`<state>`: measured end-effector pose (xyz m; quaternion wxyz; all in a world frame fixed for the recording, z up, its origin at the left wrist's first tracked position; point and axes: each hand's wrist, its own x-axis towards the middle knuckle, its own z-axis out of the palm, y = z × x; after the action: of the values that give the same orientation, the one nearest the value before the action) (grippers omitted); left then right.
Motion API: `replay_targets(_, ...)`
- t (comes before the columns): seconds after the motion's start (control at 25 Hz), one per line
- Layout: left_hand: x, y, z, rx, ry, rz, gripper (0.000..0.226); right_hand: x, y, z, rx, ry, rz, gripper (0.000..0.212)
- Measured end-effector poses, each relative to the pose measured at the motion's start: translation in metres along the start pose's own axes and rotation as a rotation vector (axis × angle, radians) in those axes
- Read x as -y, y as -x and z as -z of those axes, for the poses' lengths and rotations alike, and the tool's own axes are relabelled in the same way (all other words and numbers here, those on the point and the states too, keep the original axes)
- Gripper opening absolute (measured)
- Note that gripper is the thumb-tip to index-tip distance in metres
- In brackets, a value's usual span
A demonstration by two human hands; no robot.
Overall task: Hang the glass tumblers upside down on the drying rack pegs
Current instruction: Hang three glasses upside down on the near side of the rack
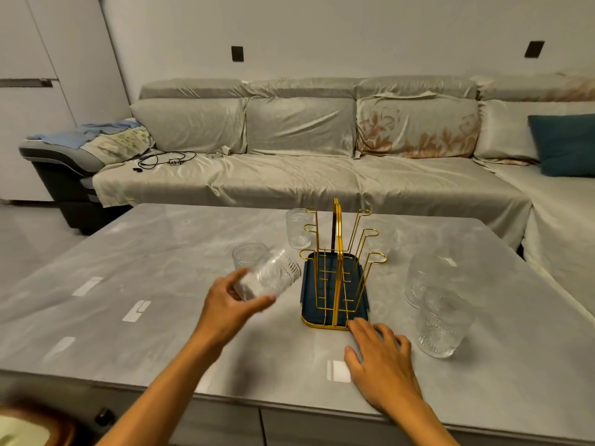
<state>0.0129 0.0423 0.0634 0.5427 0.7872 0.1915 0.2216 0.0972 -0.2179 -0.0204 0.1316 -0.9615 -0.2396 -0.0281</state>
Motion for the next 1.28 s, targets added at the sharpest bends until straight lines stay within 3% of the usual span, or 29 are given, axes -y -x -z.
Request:
replay_targets(0.2,-0.078,-0.022,0.034,-0.073,0.014,-0.226,0.069,-0.002,0.0,-0.002,0.006,-0.004,-0.012,0.057)
replay_targets(0.36,-0.116,-0.04,0.015,0.041,-0.172,-0.363,0.057,-0.002,0.0,-0.002,0.005,-0.022,-0.024,0.059)
replay_targets(0.84,-0.102,-0.056,-0.033,0.143,-0.453,-0.379,0.057,-0.002,-0.004,-0.006,0.022,-0.021,-0.048,0.06)
replay_targets(1.28,-0.067,-0.057,-0.048,0.148,-0.525,-0.356,0.058,-0.002,-0.002,-0.003,0.029,-0.011,-0.047,0.059)
